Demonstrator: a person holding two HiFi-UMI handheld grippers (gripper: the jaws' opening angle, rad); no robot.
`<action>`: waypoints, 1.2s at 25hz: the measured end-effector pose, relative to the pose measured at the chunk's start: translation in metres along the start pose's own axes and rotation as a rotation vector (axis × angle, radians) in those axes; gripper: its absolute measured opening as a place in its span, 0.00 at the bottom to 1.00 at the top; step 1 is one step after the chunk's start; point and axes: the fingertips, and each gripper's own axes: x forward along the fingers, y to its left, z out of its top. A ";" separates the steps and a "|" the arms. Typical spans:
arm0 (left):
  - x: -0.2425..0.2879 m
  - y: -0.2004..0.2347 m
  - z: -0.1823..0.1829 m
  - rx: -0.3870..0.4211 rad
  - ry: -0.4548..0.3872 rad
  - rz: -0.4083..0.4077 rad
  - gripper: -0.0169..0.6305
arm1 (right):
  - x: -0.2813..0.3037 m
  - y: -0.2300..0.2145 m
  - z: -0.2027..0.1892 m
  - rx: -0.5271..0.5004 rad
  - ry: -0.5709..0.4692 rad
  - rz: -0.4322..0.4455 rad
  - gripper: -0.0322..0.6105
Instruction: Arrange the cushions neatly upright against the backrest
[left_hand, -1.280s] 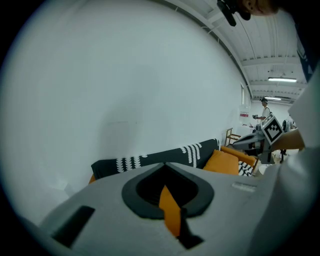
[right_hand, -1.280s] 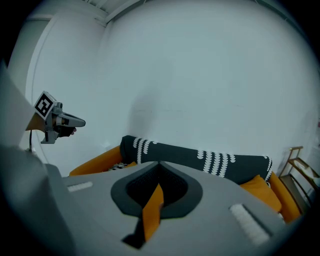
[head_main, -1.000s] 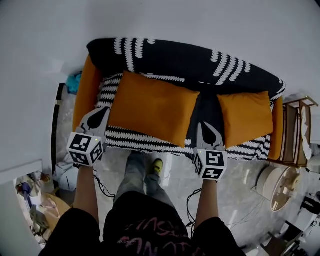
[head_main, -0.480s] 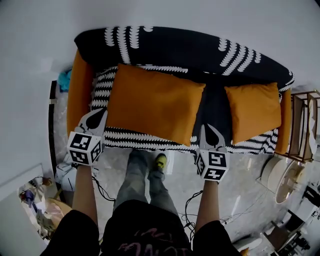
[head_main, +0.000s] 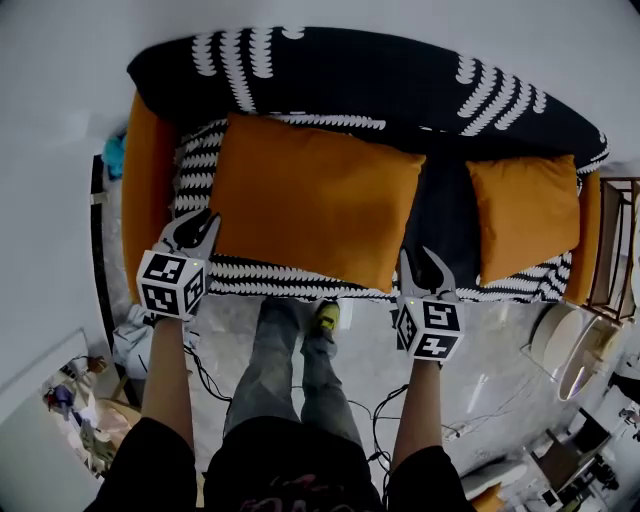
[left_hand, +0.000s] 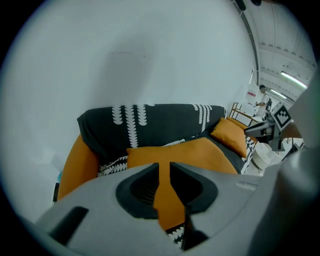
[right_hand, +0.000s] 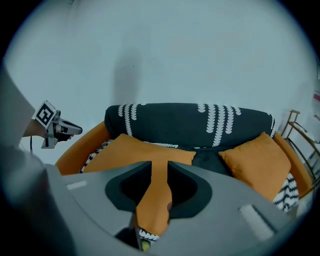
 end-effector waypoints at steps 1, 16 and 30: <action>0.007 0.003 -0.005 0.002 0.014 -0.001 0.14 | 0.006 -0.001 -0.004 0.004 0.007 0.000 0.22; 0.094 0.064 -0.065 -0.064 0.128 -0.010 0.29 | 0.086 -0.022 -0.065 0.083 0.103 -0.026 0.38; 0.159 0.078 -0.097 -0.035 0.226 -0.059 0.44 | 0.145 -0.041 -0.117 0.180 0.170 -0.013 0.54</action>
